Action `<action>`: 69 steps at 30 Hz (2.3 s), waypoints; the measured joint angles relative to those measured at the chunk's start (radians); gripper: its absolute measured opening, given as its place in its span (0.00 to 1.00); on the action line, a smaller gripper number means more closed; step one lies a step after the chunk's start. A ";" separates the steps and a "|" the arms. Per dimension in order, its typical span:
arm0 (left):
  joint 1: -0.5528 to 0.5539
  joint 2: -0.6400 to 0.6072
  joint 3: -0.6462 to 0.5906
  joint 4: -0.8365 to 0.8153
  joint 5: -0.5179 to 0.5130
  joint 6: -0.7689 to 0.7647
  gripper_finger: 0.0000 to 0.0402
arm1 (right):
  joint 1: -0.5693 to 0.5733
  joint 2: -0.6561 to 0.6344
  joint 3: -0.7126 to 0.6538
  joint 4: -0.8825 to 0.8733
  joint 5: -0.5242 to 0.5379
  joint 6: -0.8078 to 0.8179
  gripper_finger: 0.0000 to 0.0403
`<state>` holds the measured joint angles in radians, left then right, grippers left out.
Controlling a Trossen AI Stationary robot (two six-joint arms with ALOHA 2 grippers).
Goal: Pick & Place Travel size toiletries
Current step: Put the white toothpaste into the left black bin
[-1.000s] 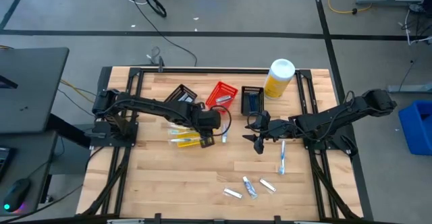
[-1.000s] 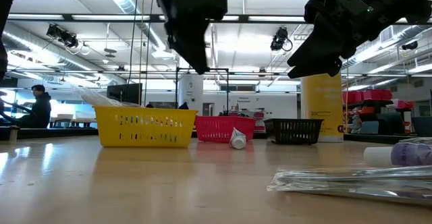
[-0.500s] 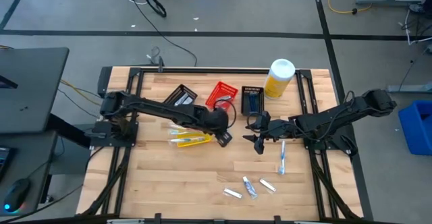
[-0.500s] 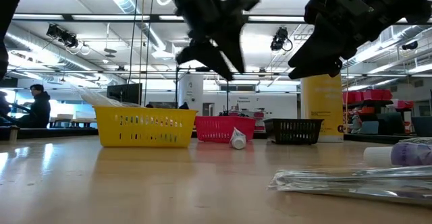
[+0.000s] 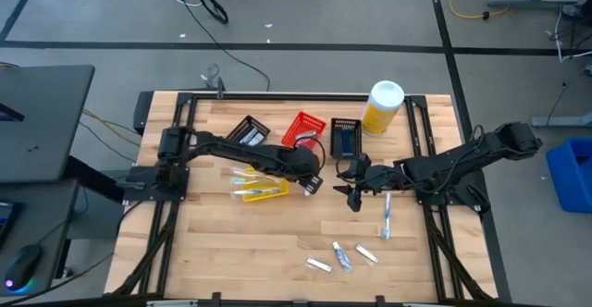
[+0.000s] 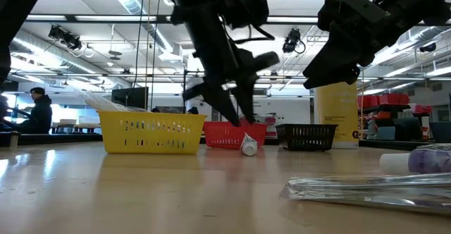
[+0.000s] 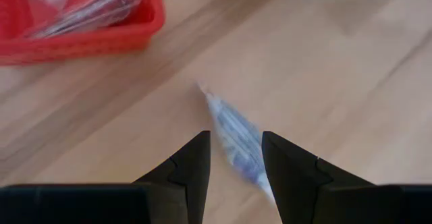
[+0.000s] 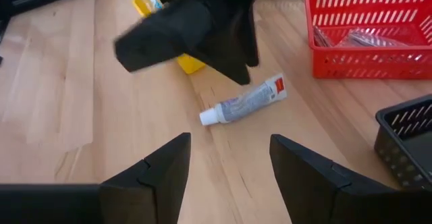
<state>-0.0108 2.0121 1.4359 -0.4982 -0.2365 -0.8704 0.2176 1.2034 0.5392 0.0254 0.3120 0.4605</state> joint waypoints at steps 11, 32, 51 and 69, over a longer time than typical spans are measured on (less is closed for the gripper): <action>0.012 0.039 0.000 0.038 -0.039 -0.034 0.35 | 0.000 0.000 0.000 -0.037 -0.001 -0.001 0.50; 0.052 0.050 -0.030 0.052 -0.010 -0.052 0.20 | 0.000 0.000 0.000 -0.052 -0.002 -0.001 0.49; 0.051 0.045 -0.032 0.111 0.047 0.169 0.01 | 0.000 0.000 0.000 -0.055 -0.002 -0.005 0.48; 0.051 -0.302 -0.031 -0.200 -0.126 0.354 0.01 | 0.000 -0.001 0.000 -0.091 -0.002 0.024 0.47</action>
<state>0.0401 1.7097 1.4052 -0.6985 -0.3627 -0.5164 0.2176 1.2026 0.5392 -0.0654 0.3098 0.4848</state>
